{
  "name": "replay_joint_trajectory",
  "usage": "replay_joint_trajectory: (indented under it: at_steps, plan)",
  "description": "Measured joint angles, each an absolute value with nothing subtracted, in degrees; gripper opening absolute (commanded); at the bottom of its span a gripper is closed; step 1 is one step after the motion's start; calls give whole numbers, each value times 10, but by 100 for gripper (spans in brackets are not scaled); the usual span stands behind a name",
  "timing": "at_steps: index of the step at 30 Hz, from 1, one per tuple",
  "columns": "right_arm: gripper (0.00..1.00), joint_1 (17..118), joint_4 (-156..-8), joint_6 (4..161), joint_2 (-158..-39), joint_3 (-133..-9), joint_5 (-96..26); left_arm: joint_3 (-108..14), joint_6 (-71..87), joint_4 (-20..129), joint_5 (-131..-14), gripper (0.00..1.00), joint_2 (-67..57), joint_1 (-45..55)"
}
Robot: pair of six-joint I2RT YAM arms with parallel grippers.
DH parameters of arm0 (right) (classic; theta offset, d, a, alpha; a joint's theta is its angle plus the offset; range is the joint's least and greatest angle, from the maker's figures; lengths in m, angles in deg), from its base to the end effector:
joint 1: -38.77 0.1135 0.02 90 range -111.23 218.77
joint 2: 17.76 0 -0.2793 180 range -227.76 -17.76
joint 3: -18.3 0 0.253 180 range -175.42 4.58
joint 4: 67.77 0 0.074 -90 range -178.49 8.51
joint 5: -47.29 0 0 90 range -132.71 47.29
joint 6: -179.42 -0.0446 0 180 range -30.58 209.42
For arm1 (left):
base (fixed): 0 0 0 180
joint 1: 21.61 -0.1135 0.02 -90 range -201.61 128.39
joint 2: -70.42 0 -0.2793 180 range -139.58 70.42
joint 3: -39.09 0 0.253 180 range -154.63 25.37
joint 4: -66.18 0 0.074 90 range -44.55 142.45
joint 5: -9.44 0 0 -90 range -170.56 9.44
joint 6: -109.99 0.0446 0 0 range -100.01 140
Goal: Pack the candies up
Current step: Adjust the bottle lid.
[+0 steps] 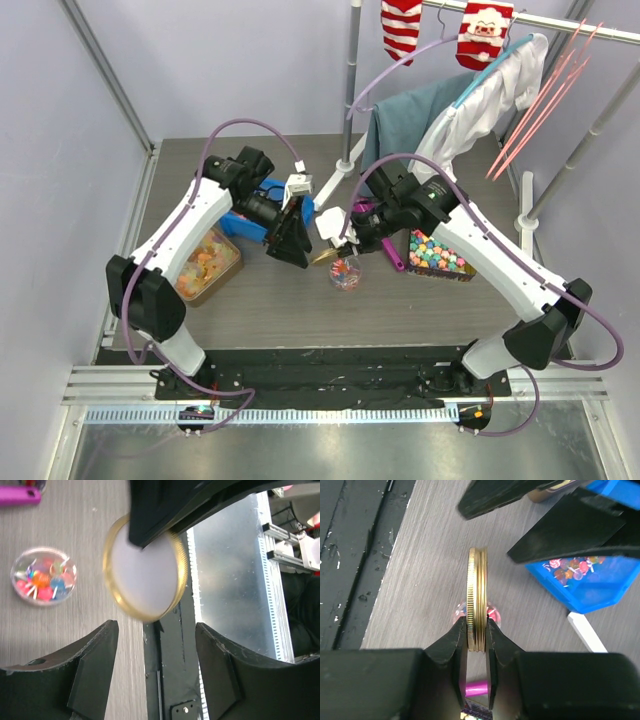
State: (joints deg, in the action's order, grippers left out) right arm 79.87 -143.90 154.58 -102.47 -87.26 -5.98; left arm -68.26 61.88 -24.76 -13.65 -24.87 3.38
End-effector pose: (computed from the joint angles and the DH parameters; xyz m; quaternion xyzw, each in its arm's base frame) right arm 0.2034 0.2128 0.3915 -0.7811 0.4683 0.2351 0.3396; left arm 0.2644 -0.1685 0.3547 0.5022 0.6635 -0.5309 0.1606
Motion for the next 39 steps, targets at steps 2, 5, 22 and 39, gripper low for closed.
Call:
replay_joint_trajectory:
  at_steps: [2, 5, 22, 39]
  plan:
    - [18, 799, -1439, 1541, -1020, -864, -60, -677, 600, -246, -149, 68, -248, 26]
    - [18, 799, -1438, 1527, -1016, -852, -64, -660, 558, -220, -188, 69, -238, 20]
    - [17, 799, -1443, 1451, -1038, -842, -71, -529, 442, 1, -439, 82, -36, 19]
    - [17, 799, -1367, 1401, -1026, -816, -69, -448, 429, 108, -438, 80, -37, 21]
